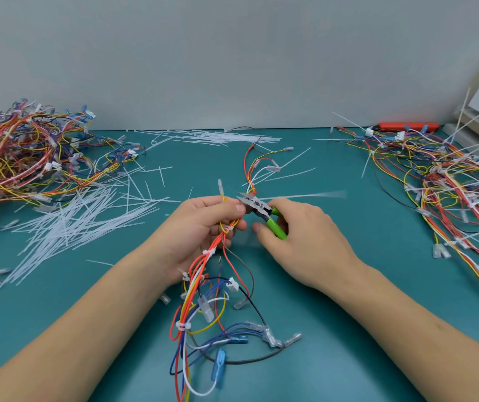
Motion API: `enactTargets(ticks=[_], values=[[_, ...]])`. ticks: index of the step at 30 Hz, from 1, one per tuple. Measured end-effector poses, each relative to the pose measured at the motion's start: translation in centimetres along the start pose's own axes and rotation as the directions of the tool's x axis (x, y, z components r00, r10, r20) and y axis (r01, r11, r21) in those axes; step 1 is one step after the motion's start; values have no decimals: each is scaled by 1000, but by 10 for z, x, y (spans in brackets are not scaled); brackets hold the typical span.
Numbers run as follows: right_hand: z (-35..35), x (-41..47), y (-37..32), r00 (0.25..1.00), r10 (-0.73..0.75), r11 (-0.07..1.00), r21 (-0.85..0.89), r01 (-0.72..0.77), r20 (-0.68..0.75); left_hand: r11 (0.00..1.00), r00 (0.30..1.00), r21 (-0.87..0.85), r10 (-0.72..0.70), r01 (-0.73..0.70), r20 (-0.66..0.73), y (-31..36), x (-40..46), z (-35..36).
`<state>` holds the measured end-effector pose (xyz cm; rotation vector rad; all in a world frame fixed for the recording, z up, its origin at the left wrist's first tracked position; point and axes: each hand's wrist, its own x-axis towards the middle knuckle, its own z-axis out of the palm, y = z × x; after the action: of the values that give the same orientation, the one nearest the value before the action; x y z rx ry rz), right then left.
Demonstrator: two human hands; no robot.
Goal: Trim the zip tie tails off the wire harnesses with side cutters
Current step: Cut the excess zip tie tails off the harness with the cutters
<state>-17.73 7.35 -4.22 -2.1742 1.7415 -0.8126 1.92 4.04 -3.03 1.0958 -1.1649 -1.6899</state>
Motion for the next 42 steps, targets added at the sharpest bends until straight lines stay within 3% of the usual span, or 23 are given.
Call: enactTargets(ticks=[15,24,37,42], values=[[1,2,-2,1000,2,1000,8,-2,-22,1000,1000,15,16,-16,24,-1,1,0],[1,2,-4,996,85,989,-115,-89,-38,1000,999,20,20,-21,37,0,0,1],[-6,2,0,997,71,988,138,-75,35,1000,1000,-10,12,-12,16,1,0,0],[-7,0,-3,993,101,995,-4,-101,53,1000,1000,-16,7,-7,5,1,1,1]])
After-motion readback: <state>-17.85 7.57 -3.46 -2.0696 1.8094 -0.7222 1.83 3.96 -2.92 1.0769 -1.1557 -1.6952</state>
